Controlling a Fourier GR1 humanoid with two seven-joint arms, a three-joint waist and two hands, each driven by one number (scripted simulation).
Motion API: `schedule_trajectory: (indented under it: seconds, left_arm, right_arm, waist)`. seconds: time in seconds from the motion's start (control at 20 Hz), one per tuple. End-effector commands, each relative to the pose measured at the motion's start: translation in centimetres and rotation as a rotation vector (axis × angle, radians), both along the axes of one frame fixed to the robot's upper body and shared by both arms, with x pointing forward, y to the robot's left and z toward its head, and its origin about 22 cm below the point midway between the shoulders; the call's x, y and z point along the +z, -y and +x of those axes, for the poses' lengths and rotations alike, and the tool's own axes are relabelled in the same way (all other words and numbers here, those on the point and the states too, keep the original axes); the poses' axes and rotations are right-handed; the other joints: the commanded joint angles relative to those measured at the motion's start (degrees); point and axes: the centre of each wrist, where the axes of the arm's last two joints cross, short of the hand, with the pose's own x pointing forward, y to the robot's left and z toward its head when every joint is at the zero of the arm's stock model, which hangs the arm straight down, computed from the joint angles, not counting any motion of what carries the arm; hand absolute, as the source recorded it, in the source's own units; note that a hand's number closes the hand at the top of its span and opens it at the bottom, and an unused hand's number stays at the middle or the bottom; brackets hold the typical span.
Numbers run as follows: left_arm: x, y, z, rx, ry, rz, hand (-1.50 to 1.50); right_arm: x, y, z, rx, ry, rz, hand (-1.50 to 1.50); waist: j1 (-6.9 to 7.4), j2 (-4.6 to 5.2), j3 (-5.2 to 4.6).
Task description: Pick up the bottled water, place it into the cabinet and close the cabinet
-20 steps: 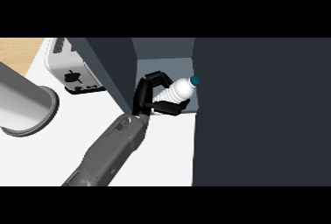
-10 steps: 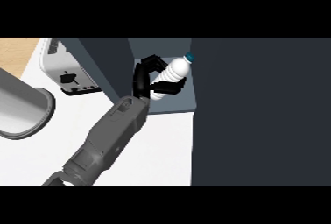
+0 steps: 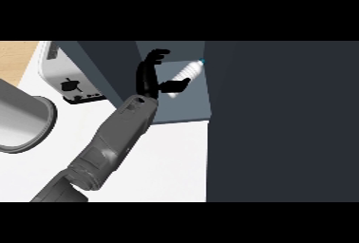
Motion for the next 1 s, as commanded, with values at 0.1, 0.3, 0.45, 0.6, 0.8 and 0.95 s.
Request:
schedule_trajectory:
  seconds: [0.1,0.3,0.45,0.6,0.8,0.95]
  left_arm:
    - [1.0,-0.2,0.8,0.052,0.060,0.045,-1.50]
    - [2.1,-0.7,1.1,-0.046,0.164,-0.096,-1.50]
    - [4.7,1.8,1.4,-0.106,0.274,-0.268,1.50]
    - [3.9,1.5,0.9,-0.235,0.314,-0.378,1.50]
    - [3.9,1.8,0.8,-0.299,0.284,-0.413,1.50]
    - [3.7,1.7,0.7,-0.315,0.304,-0.422,1.50]
  right_arm:
    - [1.4,-0.2,-0.1,0.010,0.033,0.078,-1.50]
    - [2.2,0.1,-0.6,0.024,0.021,0.058,-1.50]
    - [1.3,0.4,-0.3,0.039,0.018,0.042,-1.50]
    - [0.9,-0.4,-0.4,0.039,0.021,0.064,-1.50]
    - [2.1,-0.9,0.1,0.057,0.032,0.055,-1.50]
    - [2.2,-0.9,0.0,0.050,0.034,0.052,-1.50]
  waist:
    - [-0.31,0.10,-0.06]
    - [0.44,-0.05,-0.18]
    - [0.45,0.04,-0.19]
    - [0.23,-0.30,-0.17]
    - [0.56,-0.44,-0.09]
    - [1.59,-0.88,-0.05]
